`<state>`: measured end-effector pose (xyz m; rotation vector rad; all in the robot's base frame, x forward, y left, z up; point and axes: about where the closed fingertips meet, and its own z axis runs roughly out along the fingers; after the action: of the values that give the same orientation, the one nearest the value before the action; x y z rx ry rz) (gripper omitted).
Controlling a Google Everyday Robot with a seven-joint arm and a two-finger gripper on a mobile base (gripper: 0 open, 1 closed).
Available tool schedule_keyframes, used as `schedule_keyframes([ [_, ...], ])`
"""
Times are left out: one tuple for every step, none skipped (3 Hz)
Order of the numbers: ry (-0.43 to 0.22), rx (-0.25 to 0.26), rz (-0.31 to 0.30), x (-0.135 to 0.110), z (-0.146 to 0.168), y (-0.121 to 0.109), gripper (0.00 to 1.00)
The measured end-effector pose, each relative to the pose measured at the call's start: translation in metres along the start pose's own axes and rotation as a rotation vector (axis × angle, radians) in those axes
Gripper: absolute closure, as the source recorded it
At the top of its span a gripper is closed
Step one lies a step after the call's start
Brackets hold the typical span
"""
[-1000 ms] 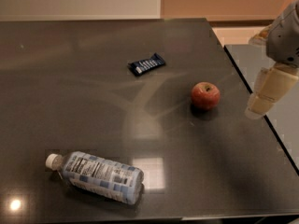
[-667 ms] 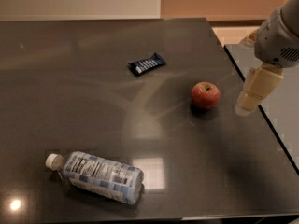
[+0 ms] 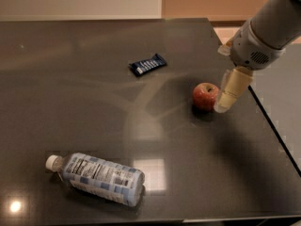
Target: Move apple near rxbar blueberry
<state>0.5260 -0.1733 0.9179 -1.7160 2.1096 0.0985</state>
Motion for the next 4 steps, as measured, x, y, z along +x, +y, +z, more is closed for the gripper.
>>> schedule_keyframes([
  [-0.02, -0.036, -0.013, -0.006, 0.022, 0.001, 0.0],
  [-0.006, -0.054, -0.006, 0.001, 0.043, 0.001, 0.0],
  [0.016, -0.067, 0.01, 0.013, 0.056, -0.002, 0.0],
  [0.034, -0.09, 0.025, 0.019, 0.068, -0.003, 0.17],
])
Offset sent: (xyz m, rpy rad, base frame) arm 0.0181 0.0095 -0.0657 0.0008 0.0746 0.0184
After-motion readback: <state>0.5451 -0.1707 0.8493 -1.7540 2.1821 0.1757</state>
